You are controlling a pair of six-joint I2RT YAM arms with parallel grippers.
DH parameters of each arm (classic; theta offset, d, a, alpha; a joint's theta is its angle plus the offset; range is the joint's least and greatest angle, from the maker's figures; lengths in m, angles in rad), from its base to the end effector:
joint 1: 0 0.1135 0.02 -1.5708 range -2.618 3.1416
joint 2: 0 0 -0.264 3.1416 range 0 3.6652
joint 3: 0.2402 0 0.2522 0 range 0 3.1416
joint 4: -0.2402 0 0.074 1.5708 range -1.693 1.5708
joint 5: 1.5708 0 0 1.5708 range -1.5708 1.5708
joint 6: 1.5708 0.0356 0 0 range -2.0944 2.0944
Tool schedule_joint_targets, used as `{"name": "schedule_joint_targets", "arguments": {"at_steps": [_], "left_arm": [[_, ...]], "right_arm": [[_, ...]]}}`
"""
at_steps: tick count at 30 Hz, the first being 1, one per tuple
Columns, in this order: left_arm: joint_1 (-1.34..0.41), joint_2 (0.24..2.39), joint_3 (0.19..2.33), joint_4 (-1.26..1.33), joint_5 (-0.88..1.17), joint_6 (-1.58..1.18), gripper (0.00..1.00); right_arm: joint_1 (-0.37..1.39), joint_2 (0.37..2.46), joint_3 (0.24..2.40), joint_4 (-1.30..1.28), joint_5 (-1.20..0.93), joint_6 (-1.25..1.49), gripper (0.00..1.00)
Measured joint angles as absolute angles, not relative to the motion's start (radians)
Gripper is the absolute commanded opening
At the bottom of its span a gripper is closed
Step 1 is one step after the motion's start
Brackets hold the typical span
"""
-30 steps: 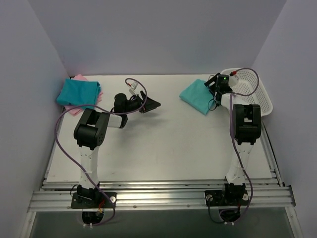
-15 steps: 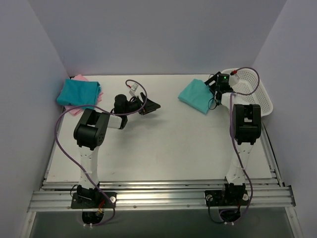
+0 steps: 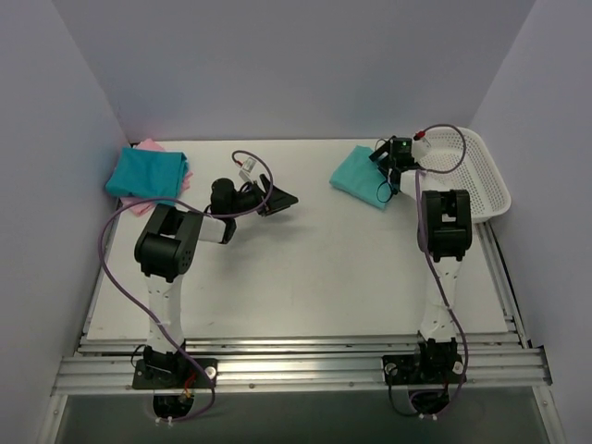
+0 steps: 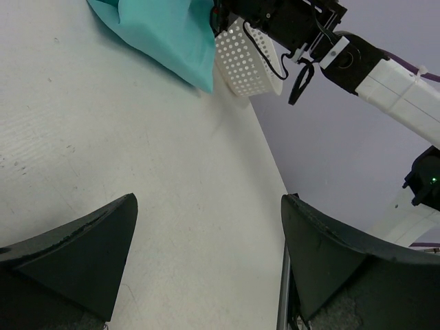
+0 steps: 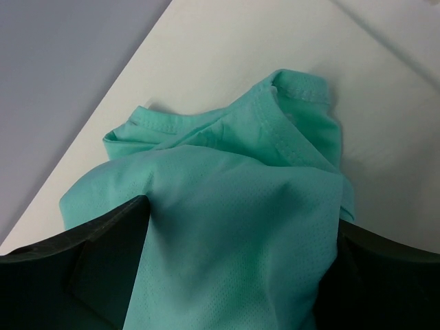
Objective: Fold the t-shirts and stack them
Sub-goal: Fold the tshirt
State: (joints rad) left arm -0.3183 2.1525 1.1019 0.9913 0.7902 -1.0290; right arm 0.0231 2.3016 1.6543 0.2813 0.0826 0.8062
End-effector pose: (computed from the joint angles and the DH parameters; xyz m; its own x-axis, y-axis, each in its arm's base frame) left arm 0.4078 -0.1610 0.1455 -0.7949 -0.3729 -0.4787 0.4127 0.2461 -0.8770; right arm 0.5300 0.0093 0.1710 -0.2087 0.7146 -0.6677 0.2956 0.6969 0.6534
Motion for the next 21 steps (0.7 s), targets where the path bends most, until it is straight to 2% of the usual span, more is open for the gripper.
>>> {"name": "schedule_joint_targets", "arguments": {"at_steps": [11,14,21], "left_arm": [[-0.285,2.157,1.108,1.024,0.802,-1.052,0.94],[-0.279,2.175,1.131,1.048,0.808,-1.066,0.94],[-0.275,2.227,1.153,1.074,0.816,-1.089,0.94]], "right_arm": [[0.096,2.484,1.932,0.228,0.097,0.809,0.75],[0.125,2.520,1.987,0.231,0.089,0.810,0.73],[0.205,2.574,2.071,0.229,0.056,0.802,0.75]]}}
